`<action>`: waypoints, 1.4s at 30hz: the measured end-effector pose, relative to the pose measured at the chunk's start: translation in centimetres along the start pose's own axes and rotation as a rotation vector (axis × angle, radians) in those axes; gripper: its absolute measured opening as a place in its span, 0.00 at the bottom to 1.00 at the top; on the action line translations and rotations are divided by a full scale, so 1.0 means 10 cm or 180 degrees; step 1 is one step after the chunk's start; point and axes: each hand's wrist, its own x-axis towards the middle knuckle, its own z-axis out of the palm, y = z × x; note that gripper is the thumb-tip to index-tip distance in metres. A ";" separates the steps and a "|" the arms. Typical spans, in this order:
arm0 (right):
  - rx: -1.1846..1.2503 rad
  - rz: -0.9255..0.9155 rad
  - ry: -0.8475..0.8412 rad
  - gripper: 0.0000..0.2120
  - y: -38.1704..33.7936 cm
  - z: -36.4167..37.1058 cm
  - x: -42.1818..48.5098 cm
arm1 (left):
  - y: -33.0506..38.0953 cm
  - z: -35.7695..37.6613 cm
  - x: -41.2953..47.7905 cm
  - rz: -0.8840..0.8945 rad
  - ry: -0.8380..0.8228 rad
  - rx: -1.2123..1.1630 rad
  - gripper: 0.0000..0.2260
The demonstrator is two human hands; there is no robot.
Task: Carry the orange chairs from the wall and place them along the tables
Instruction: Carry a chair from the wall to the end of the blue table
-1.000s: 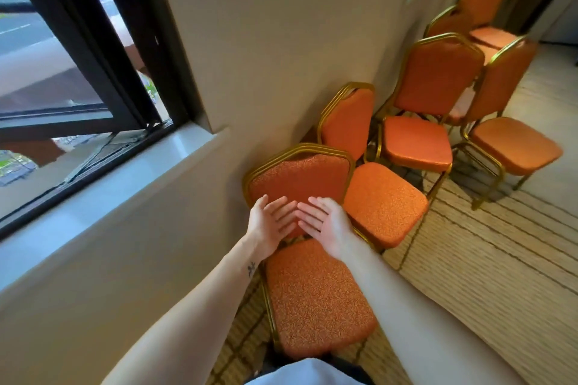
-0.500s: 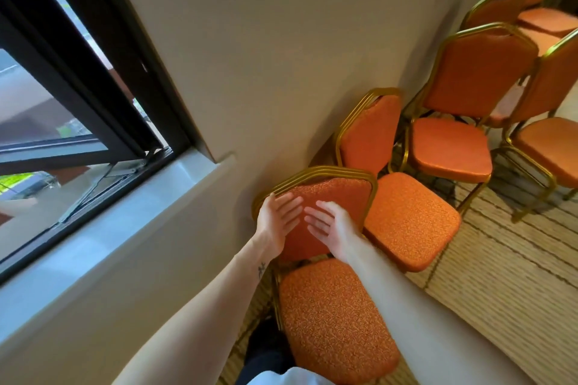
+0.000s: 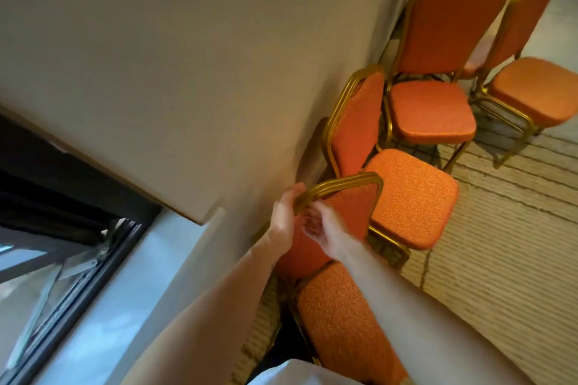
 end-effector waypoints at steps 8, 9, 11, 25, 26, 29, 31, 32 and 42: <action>0.0173 -0.0022 0.0457 0.12 0.05 0.15 0.29 | 0.11 -0.02 0.34 -0.0456 -0.0292 0.0188 0.17; 0.0173 -0.0081 0.0576 0.12 0.08 0.15 0.31 | 0.14 -0.02 0.35 -0.0394 -0.0285 0.0261 0.18; 0.0168 -0.0219 0.0782 0.10 0.09 0.17 0.34 | 0.22 0.00 0.35 -0.0342 -0.0365 0.0461 0.19; 0.0065 -0.0538 0.1306 0.11 0.33 -0.06 -0.26 | -0.16 0.37 0.19 0.0365 -0.0691 0.1971 0.15; 0.0048 -0.0595 0.1361 0.12 0.36 -0.12 -0.36 | -0.21 0.43 0.16 0.0359 -0.0786 0.2018 0.16; 0.0035 -0.0768 0.1513 0.10 0.44 -0.24 -0.61 | -0.07 0.58 -0.25 0.0332 -0.1073 0.2178 0.13; 0.0122 -0.0886 0.1572 0.09 0.53 -0.30 -0.80 | -0.08 0.64 -0.46 0.0319 -0.1224 0.2315 0.10; 0.0168 -0.0941 0.1610 0.08 0.58 -0.33 -0.89 | -0.10 0.67 -0.55 0.0345 -0.1283 0.2365 0.09; 0.0442 -0.1783 0.2850 0.11 1.19 -0.67 -2.00 | -0.50 1.15 -1.65 0.0933 -0.2237 0.2703 0.04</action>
